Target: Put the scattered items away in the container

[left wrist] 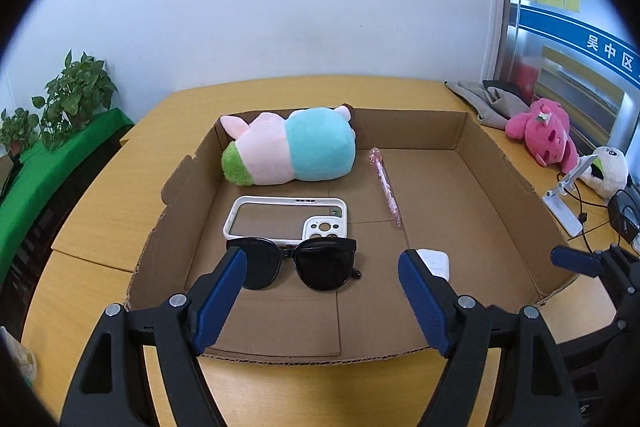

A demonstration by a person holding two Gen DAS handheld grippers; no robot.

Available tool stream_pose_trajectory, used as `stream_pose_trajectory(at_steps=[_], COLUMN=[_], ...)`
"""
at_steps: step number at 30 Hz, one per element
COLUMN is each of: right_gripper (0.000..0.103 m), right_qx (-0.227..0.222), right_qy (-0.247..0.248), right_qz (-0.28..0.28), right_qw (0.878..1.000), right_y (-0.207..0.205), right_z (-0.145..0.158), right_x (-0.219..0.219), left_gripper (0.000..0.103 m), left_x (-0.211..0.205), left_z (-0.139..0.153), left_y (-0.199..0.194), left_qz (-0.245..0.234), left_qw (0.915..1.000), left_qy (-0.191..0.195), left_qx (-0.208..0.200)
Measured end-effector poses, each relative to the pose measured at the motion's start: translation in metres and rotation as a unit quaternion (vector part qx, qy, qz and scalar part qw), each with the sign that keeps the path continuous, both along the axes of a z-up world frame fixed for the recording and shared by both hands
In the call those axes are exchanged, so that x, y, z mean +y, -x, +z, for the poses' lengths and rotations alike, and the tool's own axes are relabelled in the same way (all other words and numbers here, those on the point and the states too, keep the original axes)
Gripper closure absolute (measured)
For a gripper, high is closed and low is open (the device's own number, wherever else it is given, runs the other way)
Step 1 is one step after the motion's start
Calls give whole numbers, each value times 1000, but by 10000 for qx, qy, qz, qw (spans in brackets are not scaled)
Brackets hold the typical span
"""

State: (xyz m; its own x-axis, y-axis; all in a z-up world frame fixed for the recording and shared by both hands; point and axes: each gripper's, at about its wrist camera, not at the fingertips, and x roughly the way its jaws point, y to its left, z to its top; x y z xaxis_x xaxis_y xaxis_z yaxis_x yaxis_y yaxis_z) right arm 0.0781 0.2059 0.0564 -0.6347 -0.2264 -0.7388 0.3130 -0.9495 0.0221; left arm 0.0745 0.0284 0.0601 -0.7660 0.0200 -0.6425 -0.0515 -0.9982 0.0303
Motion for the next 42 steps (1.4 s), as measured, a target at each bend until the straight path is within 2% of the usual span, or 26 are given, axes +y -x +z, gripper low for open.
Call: stream_pose_trajectory(at_steps=[17,42], right_gripper=[0,0], right_qx=[136,133], right_qy=[97,-21], right_qz=[-316,-273], right_qw=[9994,9995], right_y=[-2,-8], right_z=[7,3], right_x=[9,2], left_gripper=[25,24], left_x=[-2,-8], left_z=[-2,-7], left_y=[-4,-6], left_qz=[79,155], left_qw=[9998,9998], left_qy=[-148,-145], left_qx=[57,2])
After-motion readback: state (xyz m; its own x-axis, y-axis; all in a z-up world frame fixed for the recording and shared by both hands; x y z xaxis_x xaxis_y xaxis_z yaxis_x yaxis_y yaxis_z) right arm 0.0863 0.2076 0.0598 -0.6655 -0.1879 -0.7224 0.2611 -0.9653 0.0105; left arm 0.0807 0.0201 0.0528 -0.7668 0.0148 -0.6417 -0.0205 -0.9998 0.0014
